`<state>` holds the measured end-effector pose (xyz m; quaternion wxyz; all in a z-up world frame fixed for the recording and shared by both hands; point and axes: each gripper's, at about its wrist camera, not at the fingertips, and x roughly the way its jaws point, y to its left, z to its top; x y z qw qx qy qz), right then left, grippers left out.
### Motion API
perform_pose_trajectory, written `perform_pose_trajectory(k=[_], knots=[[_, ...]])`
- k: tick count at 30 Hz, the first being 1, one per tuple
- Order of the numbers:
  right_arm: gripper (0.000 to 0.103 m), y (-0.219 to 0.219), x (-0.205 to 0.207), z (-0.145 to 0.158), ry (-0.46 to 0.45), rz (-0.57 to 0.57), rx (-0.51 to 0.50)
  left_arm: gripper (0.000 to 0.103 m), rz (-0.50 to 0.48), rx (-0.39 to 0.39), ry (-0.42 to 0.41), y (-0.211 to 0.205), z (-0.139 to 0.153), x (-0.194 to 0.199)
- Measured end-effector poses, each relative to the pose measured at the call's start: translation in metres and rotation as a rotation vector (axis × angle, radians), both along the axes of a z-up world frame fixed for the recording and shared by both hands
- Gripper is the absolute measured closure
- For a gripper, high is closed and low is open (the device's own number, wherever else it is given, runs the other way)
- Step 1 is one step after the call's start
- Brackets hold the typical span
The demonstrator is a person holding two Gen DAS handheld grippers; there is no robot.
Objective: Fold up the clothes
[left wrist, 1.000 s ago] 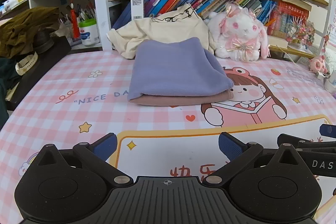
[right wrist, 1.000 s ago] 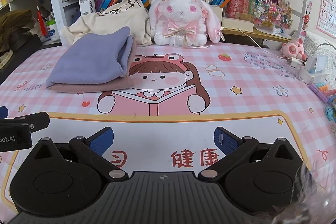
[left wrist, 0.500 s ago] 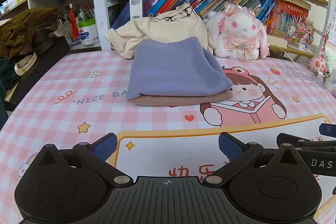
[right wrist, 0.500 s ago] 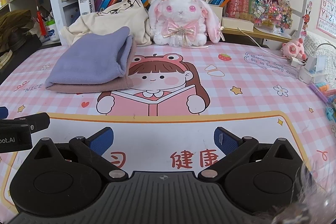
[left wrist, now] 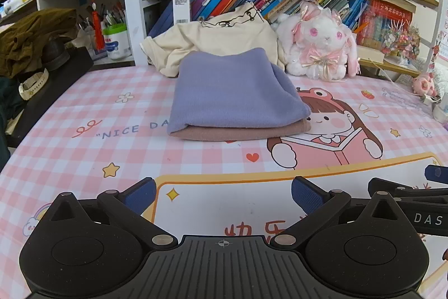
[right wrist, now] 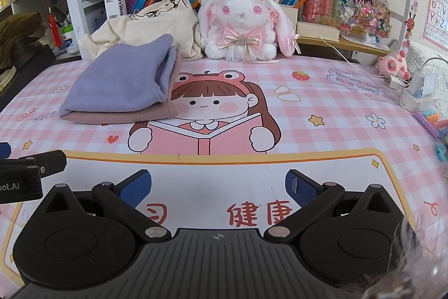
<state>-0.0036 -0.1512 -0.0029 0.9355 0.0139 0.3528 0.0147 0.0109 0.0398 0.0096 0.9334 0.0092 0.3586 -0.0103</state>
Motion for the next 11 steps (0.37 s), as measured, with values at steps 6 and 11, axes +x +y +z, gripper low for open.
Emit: perform_pose_trajectory(k=[6,11], knots=[[0.000,-0.0005,0.0015,-0.0011,0.005,0.001,0.001,0.000,-0.002,-0.004,-0.001,-0.0003,-0.0001,0.0001],[0.000,-0.0014,0.0026,-0.0022,0.011,0.000,0.004,0.000,0.024,-0.006,0.001,0.0035,0.0001,0.0000]])
